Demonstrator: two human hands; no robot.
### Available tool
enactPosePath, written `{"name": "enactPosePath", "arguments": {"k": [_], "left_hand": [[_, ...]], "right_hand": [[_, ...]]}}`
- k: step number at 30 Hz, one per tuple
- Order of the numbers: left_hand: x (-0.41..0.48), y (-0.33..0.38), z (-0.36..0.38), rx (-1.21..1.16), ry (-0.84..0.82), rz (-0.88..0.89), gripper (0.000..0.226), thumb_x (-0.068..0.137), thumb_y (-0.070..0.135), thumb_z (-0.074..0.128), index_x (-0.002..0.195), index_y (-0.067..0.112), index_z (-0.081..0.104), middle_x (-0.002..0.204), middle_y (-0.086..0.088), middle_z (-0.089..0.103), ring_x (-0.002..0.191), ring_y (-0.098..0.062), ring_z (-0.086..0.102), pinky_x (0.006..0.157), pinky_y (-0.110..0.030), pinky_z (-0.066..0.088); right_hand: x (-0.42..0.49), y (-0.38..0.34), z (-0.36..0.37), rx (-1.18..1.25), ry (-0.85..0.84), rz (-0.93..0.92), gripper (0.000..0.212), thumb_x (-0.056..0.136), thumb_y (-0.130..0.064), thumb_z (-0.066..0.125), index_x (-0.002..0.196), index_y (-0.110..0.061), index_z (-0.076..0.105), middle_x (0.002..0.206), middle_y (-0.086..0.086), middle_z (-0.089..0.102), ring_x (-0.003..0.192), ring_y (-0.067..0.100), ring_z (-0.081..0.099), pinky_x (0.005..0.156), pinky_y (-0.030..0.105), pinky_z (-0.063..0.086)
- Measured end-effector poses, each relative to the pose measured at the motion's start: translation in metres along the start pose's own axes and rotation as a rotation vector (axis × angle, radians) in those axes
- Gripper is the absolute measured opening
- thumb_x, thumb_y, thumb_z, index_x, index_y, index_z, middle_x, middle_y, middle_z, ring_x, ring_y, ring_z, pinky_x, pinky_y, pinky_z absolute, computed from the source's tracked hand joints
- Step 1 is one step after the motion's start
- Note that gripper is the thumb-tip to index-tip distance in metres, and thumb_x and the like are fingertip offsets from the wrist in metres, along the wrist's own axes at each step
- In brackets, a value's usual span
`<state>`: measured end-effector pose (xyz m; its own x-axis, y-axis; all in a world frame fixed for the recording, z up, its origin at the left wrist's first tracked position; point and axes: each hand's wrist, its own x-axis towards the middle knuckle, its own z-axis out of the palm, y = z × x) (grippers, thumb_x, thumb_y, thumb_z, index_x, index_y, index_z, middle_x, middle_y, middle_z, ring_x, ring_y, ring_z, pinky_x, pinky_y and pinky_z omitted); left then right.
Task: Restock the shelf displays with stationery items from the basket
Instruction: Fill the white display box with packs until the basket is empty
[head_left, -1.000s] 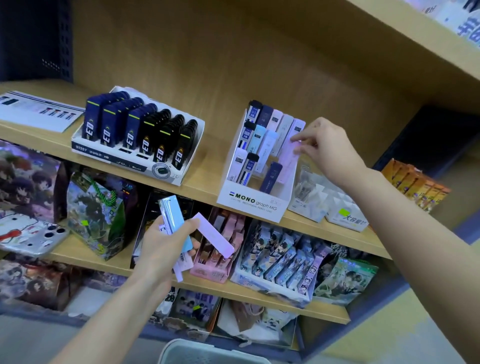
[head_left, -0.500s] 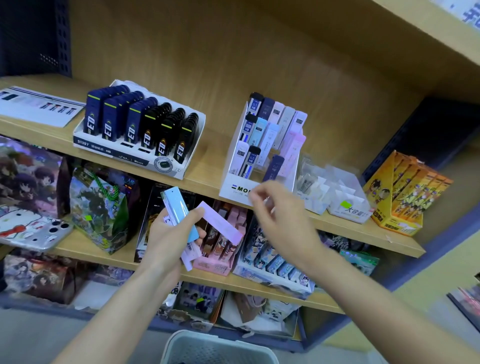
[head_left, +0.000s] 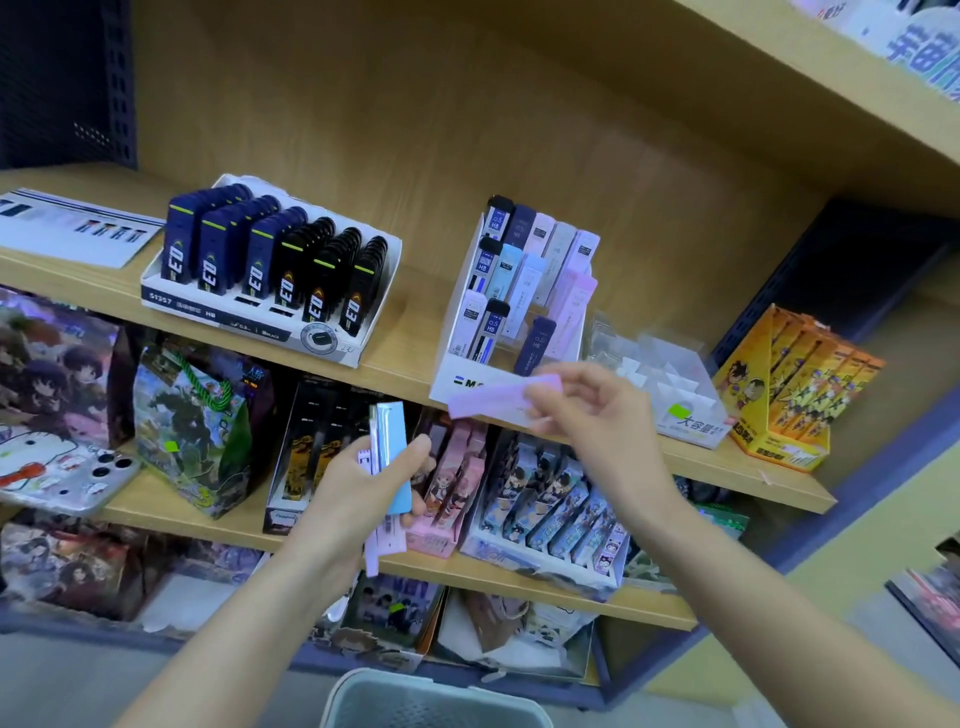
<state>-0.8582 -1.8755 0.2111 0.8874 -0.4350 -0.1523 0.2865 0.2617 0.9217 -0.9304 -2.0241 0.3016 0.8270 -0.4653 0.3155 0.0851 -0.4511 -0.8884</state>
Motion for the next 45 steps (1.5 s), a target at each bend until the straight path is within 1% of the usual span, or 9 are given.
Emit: {"name": "enactPosePath", "arguments": {"k": [7,13,18,26,31,35,38,41,45], "left_hand": [[0.001,-0.008,0.003,0.011,-0.041,-0.067,0.023,0.096,0.031,0.05,0.11,0.013,0.054,0.071,-0.006,0.057,0.041,-0.013,0.047,0.037,-0.023,0.037],[0.002,-0.009,0.001,0.01,-0.046,-0.084,0.012,0.097,0.025,0.05,0.106,0.018,0.055,0.073,-0.007,0.059,0.043,-0.016,0.047,0.036,-0.023,0.035],[0.004,-0.008,-0.002,-0.004,-0.059,-0.102,0.006,0.098,0.014,0.047,0.101,0.016,0.051,0.077,-0.011,0.058,0.04,-0.017,0.046,0.035,-0.023,0.034],[0.002,-0.006,-0.006,0.0,-0.133,0.007,0.013,0.095,0.021,0.055,0.107,0.018,0.058,0.077,-0.006,0.062,0.049,-0.017,0.047,0.039,-0.024,0.037],[-0.004,-0.002,-0.005,0.042,-0.187,0.023,0.017,0.093,0.024,0.057,0.108,0.016,0.058,0.082,-0.009,0.063,0.045,-0.017,0.045,0.038,-0.023,0.035],[-0.008,0.0,-0.004,0.099,-0.264,0.043,0.019,0.092,0.027,0.057,0.108,0.017,0.058,0.078,-0.005,0.066,0.044,-0.016,0.045,0.039,-0.024,0.035],[-0.011,0.0,-0.004,0.141,-0.306,0.061,0.02,0.091,0.029,0.058,0.106,0.016,0.06,0.074,0.0,0.066,0.044,-0.016,0.046,0.041,-0.023,0.035],[-0.012,0.002,-0.005,0.124,-0.282,0.046,0.022,0.089,0.028,0.06,0.104,0.012,0.061,0.079,-0.006,0.063,0.043,-0.016,0.045,0.041,-0.022,0.034],[-0.008,0.003,-0.007,0.051,-0.174,0.054,0.016,0.088,0.022,0.062,0.101,0.013,0.063,0.074,-0.002,0.064,0.039,-0.014,0.041,0.037,-0.021,0.033]], "right_hand": [[0.049,-0.025,-0.044,-0.468,0.213,-0.346,0.013,0.093,-0.011,0.056,0.096,-0.02,0.065,0.08,-0.006,0.065,0.071,0.014,0.064,0.071,0.02,0.054],[0.073,-0.019,-0.045,-0.796,0.006,-0.386,0.02,0.092,-0.011,0.059,0.111,-0.008,0.066,0.089,-0.002,0.061,0.076,0.01,0.056,0.081,0.027,0.048],[0.081,-0.005,-0.037,-0.857,-0.081,-0.335,0.014,0.09,-0.012,0.063,0.103,-0.011,0.057,0.088,-0.005,0.055,0.077,0.009,0.054,0.078,0.03,0.048],[0.079,0.007,-0.031,-0.948,0.056,-0.425,0.018,0.087,-0.009,0.065,0.104,-0.01,0.06,0.094,-0.005,0.044,0.073,0.011,0.046,0.072,0.029,0.045],[0.04,0.007,-0.007,-0.714,0.046,-0.453,0.002,0.095,-0.017,0.053,0.095,-0.018,0.055,0.082,-0.016,0.046,0.065,-0.003,0.046,0.064,0.01,0.038],[0.005,0.013,0.019,-0.55,-0.271,-0.164,0.013,0.096,-0.029,0.053,0.103,-0.021,0.059,0.09,-0.011,0.061,0.067,-0.003,0.056,0.06,0.006,0.042],[-0.004,0.018,0.028,-0.355,-0.421,0.043,0.013,0.092,-0.026,0.06,0.099,-0.015,0.064,0.084,0.003,0.067,0.064,0.008,0.06,0.059,0.016,0.051],[-0.001,0.016,0.026,-0.202,-0.388,0.136,0.006,0.09,-0.019,0.064,0.092,-0.014,0.066,0.076,0.009,0.068,0.065,0.016,0.064,0.067,0.029,0.058],[0.003,0.01,0.014,0.027,-0.266,0.219,0.005,0.091,-0.012,0.06,0.092,-0.008,0.062,0.081,0.012,0.068,0.067,0.011,0.067,0.067,0.02,0.057]]}}
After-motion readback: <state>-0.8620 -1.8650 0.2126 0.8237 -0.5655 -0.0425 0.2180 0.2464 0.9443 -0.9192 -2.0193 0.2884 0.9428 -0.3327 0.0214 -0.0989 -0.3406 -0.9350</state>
